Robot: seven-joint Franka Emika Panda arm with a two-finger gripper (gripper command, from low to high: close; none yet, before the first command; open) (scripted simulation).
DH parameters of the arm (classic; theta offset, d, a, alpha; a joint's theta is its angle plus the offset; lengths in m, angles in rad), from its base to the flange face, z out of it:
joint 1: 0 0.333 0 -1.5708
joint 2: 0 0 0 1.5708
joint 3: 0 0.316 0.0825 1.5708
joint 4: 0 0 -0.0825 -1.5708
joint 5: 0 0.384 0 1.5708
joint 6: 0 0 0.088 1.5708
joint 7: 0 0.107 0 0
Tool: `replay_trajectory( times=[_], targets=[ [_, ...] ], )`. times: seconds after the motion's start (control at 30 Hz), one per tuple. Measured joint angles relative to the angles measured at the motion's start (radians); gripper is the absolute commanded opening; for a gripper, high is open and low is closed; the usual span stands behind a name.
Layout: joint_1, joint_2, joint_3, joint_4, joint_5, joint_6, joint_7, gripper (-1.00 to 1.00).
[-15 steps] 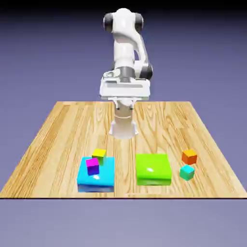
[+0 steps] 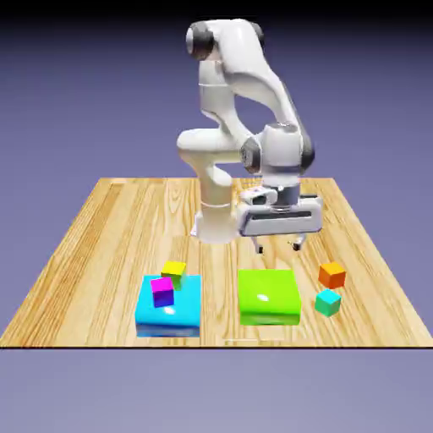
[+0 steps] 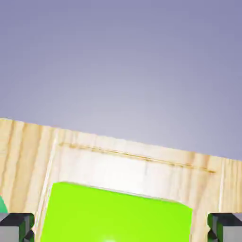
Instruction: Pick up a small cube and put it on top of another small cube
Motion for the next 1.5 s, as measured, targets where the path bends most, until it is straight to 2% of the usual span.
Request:
replay_trajectory(
  times=[0.67,0.8,0.83,0.9,1.03,1.37,1.5],
  targets=[
    [0.028,0.699,0.395,0.470,-0.088,-0.655,0.326,0.00],
    [0.048,0.755,0.358,0.391,-0.125,-0.525,0.342,0.00],
    [0.052,0.764,0.352,0.378,-0.132,-0.503,0.345,-1.00],
    [0.052,0.764,0.352,0.378,-0.130,-0.503,0.344,-1.00],
    [0.043,0.695,0.376,0.473,-0.066,-0.634,0.320,-1.00],
    [0.340,0.621,0.014,0.532,0.314,-0.241,0.196,-1.00],
    [0.243,0.582,-0.131,0.562,0.358,-0.376,0.161,-1.00]
  ],
)
